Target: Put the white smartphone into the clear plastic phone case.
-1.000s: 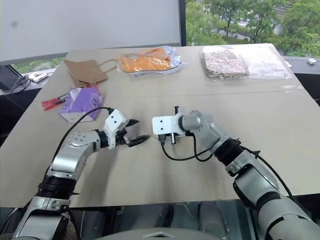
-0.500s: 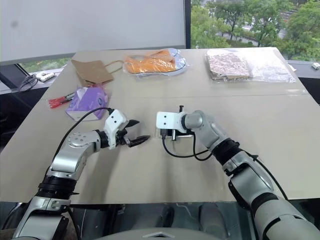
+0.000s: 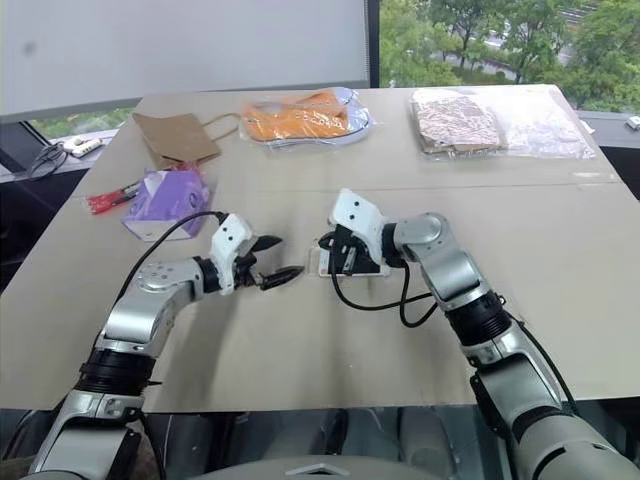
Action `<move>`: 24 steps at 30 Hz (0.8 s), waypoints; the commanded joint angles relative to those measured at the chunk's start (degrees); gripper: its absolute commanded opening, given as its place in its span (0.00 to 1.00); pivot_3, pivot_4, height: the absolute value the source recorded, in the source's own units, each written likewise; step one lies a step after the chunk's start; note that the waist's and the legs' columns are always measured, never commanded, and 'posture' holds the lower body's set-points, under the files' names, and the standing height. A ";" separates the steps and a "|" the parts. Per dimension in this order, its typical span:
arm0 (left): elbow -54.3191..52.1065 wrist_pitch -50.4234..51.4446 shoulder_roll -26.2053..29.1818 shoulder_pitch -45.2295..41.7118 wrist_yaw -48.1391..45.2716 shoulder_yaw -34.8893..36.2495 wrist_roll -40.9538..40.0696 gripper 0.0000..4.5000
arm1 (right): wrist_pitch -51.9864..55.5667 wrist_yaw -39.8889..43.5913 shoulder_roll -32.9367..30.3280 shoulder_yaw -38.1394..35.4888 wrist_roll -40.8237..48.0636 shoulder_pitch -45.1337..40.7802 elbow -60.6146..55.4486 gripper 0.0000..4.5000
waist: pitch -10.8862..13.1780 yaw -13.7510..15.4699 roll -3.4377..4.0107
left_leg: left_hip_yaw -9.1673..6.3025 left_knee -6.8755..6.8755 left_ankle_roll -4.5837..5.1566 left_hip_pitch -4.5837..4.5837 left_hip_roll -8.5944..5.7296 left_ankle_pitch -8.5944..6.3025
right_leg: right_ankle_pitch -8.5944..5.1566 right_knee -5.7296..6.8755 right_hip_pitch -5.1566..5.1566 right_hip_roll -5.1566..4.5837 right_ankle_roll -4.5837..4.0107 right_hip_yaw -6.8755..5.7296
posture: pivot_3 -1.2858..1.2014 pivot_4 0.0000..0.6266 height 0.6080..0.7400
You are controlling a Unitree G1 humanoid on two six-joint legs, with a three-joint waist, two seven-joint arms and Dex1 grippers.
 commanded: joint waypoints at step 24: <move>-1.30 -0.73 1.33 0.22 -0.33 1.12 -0.29 1.00 | -3.81 0.94 -6.96 7.27 -1.56 1.01 2.25 0.02 | 0.09 0.10 -0.11 | -0.01 0.05 0.00 -0.03 0.01 0.00 | 0.00 0.02 0.00 0.00 0.00 -0.05 | 0.52 0.24 1.00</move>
